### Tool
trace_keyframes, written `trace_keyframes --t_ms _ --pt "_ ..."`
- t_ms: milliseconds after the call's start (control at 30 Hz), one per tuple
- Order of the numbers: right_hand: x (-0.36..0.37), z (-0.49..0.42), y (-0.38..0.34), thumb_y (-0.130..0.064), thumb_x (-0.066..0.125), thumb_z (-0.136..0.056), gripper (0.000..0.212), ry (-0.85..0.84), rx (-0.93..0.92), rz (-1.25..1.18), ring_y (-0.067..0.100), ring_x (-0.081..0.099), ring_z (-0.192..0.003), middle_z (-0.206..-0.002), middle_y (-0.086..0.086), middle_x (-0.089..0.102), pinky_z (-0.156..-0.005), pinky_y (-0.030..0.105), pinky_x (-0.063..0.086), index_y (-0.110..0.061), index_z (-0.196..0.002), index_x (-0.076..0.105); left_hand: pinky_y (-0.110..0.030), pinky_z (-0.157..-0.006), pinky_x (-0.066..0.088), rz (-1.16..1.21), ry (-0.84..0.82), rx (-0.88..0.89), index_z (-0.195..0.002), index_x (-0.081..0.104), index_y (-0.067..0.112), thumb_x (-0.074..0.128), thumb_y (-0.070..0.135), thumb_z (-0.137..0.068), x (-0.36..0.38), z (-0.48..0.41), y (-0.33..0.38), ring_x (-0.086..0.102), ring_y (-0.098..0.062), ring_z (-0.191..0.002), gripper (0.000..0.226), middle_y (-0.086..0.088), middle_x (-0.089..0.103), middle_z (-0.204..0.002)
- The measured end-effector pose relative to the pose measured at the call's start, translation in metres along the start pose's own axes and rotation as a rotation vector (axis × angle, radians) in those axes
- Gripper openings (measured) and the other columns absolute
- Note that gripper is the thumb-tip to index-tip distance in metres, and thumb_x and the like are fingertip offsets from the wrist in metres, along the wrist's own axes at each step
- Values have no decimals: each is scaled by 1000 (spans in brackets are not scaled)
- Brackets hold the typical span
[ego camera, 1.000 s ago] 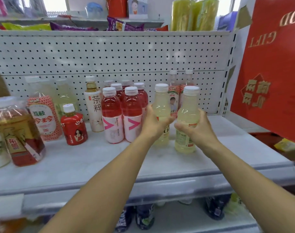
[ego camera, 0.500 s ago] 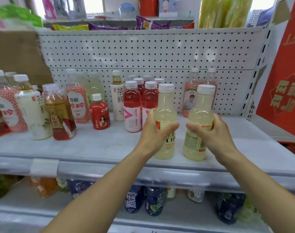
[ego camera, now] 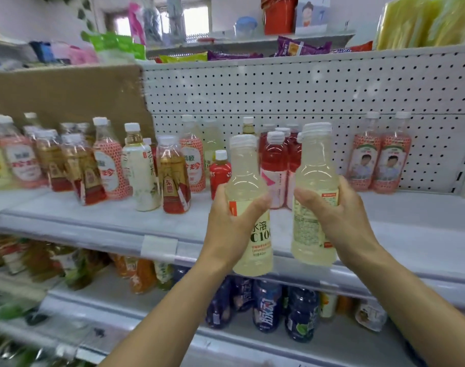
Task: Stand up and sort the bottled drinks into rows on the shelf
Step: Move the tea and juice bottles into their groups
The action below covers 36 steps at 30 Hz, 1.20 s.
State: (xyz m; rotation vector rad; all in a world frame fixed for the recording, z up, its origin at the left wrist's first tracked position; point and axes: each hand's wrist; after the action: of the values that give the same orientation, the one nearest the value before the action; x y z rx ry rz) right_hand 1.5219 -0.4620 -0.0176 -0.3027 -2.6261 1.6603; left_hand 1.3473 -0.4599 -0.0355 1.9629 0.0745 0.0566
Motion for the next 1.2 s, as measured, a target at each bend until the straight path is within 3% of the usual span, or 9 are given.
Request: trace_keyframes --t_ms 367,500,600,700,767,900,1033,1133,1200 --pt "160 0 -10 -43 73 -81 43 -12 4 -36 -1 66 -85 -102 -9 67 -68 24 47 -30 -117 55 -38 -81 56 -91 89 -27 -120 56 32 75 42 -80 -184 -20 2 69 -11 -98 45 8 70 -107" --pt "198 -8 -9 -43 74 -81 51 36 7 -26 -2 63 -88 -105 -12 62 -68 21 44 -28 -123 50 -29 -77 53 -101 123 6 -121 53 31 74 38 -83 -230 -39 -1 68 -5 -95 44 11 68 -108" --pt "216 -16 -5 -40 77 -78 65 78 29 -41 5 61 -99 -113 -8 61 -71 24 46 -25 -131 44 -25 -73 49 -120 150 21 -123 49 28 73 36 -85 -253 -57 -4 65 -1 -93 46 14 65 -107" --pt "227 -28 0 -33 80 -78 66 110 38 -4 4 60 -98 -113 -6 61 -71 22 46 -22 -131 42 -29 -80 51 -141 178 41 -127 47 26 74 37 -84 -269 -78 -11 64 -4 -100 52 12 64 -111" --pt "231 -38 7 -33 81 -77 67 125 43 39 5 60 -99 -115 -4 59 -73 21 45 -22 -130 41 -24 -78 48 -163 180 62 -129 44 24 74 37 -85 -276 -91 -18 60 -2 -101 55 12 62 -112" --pt "234 -50 27 -32 81 -77 75 135 89 99 10 56 -106 -122 -2 55 -88 34 45 -22 -136 35 -16 -74 41 -190 202 61 -128 39 25 75 33 -85 -283 -110 -35 56 4 -98 56 17 56 -109" --pt "234 -61 38 -35 78 -80 79 108 87 159 15 52 -114 -125 -2 52 -90 34 39 -22 -140 29 -9 -68 40 -225 218 27 -126 35 27 76 31 -85 -282 -126 -53 54 8 -93 58 19 54 -108" --pt "228 -69 42 -37 76 -81 78 68 104 206 16 52 -116 -126 -2 52 -93 35 40 -23 -140 27 -15 -83 43 -231 228 -6 -131 32 24 76 33 -85 -283 -140 -65 54 1 -103 64 13 53 -115" --pt "219 -73 43 -41 76 -80 74 35 104 301 18 51 -119 -127 -2 51 -100 42 43 -27 -136 31 -35 -101 45 -242 223 -27 -136 28 27 74 39 -85 -285 -151 -73 53 -12 -118 70 4 50 -128"
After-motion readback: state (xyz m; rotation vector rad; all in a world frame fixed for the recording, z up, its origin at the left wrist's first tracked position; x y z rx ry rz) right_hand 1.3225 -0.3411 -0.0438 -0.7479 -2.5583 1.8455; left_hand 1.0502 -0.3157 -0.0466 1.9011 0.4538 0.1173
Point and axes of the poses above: each hand's wrist, its own z-axis away from the middle knuckle, its own x-axis out of the palm, y = z × x
